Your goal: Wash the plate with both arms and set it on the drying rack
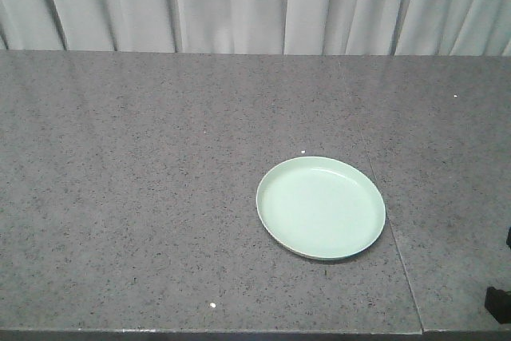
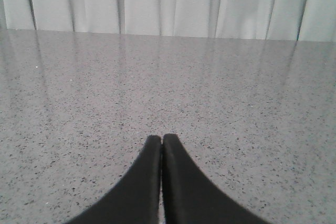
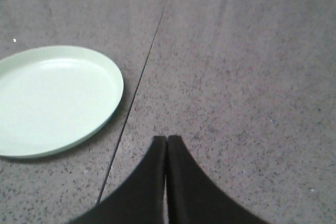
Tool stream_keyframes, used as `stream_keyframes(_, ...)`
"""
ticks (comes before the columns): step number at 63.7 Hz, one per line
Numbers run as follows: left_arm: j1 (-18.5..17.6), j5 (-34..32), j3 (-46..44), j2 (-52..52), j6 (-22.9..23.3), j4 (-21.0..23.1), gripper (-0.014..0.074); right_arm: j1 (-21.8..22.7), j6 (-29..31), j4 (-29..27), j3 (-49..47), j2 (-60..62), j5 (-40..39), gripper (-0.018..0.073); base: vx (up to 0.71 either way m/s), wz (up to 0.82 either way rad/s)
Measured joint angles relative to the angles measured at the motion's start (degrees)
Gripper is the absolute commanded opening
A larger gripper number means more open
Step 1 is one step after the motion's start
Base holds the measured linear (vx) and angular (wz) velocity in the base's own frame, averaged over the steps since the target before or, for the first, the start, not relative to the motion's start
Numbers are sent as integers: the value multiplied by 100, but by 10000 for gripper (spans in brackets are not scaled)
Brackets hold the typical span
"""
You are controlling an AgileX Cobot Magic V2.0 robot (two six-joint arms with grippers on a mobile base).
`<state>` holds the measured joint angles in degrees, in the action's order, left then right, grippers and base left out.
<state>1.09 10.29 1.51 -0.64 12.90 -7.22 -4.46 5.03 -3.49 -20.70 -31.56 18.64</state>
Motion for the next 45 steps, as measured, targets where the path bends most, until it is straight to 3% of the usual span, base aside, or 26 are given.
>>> stream_keyframes(21,0,0,0,0,0,0,-6,0,32,4,-1158,-1479,1280,-10,0,0)
stream_keyframes(45,0,0,0,0,0,0,-6,0,32,-1,-1392,-1770,1133,-6,0,0)
